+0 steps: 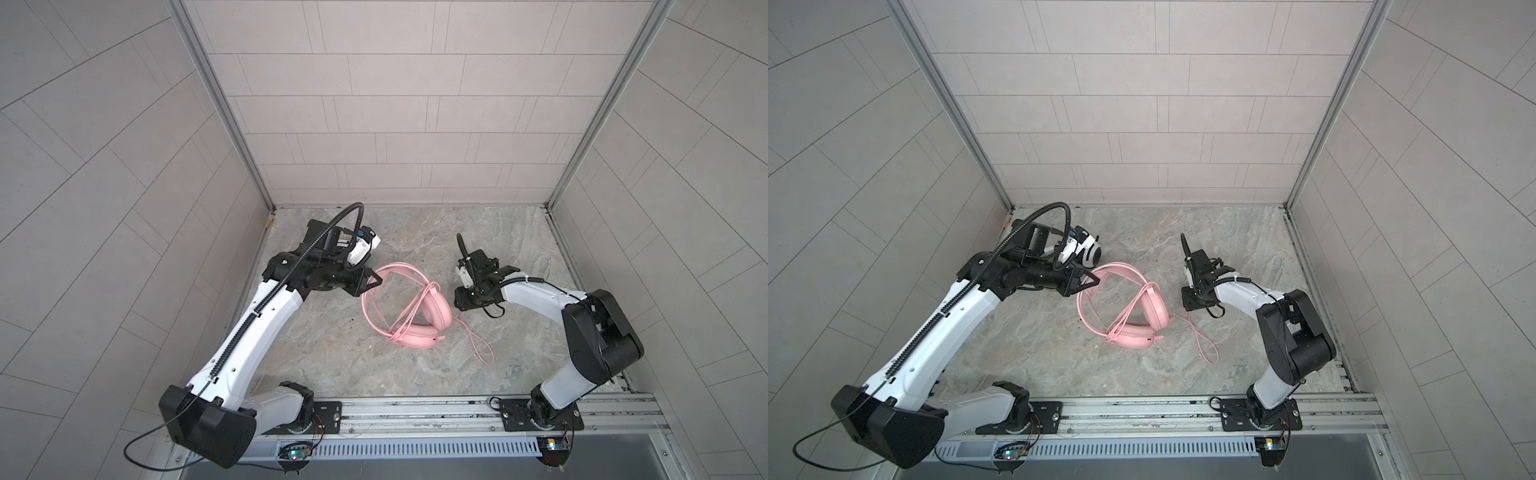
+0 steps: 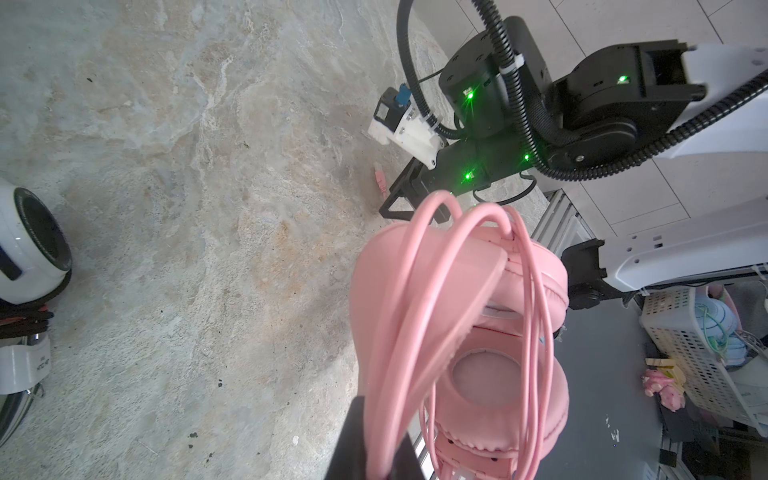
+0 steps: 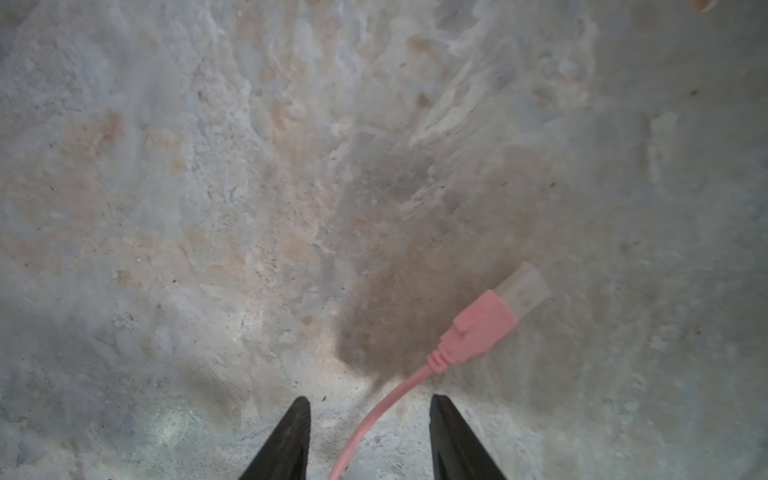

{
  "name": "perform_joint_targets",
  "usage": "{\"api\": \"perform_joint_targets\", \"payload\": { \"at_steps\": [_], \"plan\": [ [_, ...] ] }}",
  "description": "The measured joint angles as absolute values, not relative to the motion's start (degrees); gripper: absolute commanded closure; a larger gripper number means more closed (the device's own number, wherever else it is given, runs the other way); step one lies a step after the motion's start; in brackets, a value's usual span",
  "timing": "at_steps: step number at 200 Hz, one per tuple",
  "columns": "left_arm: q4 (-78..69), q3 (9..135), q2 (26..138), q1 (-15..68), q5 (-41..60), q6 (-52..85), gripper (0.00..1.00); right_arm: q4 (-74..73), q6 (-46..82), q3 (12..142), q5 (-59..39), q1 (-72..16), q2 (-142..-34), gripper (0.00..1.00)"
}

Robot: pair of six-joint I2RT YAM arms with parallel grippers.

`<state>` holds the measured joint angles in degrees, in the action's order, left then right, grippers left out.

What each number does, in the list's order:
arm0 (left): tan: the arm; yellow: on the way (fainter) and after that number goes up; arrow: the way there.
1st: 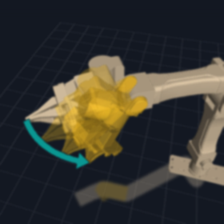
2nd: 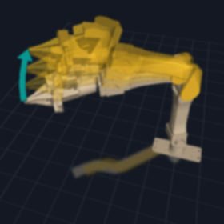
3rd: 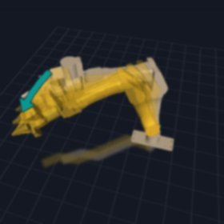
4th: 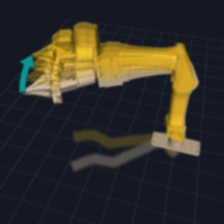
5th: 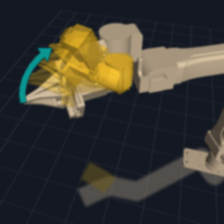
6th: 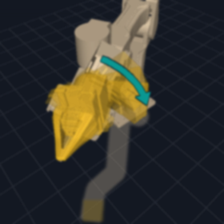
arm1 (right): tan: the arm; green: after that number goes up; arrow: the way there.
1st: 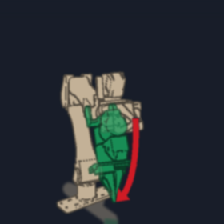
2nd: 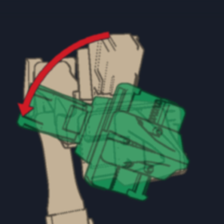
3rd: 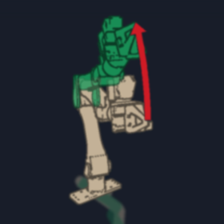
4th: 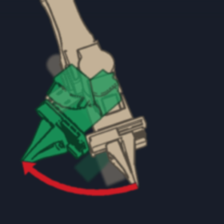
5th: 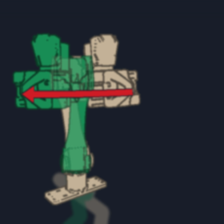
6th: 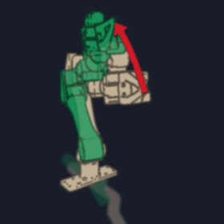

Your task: Wrap the headphones

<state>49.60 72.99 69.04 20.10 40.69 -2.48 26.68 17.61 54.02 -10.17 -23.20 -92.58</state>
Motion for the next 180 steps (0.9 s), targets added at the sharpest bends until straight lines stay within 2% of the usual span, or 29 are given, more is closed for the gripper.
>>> {"api": "perform_joint_targets", "payload": {
  "at_steps": [35, 85, 103, 142, 180],
  "plan": [
    [49.54, 73.06, 68.03, 19.99, 40.69, -2.22, 1.00, 27.35, 17.89, 53.45, -7.97, -23.53, -92.64, 0.52],
    [48.60, 73.06, 66.96, 19.99, 40.75, -0.60, 1.00, 24.95, 18.94, 52.14, -9.06, -23.64, -94.39, 0.56],
    [48.27, 73.06, 66.81, 19.99, 40.75, 0.03, 1.00, 23.31, 19.66, 51.77, -10.07, -23.64, -94.41, 0.65],
    [47.86, 73.06, 66.35, 19.99, 40.77, 0.99, 1.00, 19.18, 21.19, 50.68, -10.66, -23.57, -94.83, 0.96],
    [47.18, 73.06, 66.02, 19.97, 40.82, 2.98, 1.00, 16.75, 21.69, 48.51, -11.64, -22.06, -93.32, 0.99]
  ]
}}
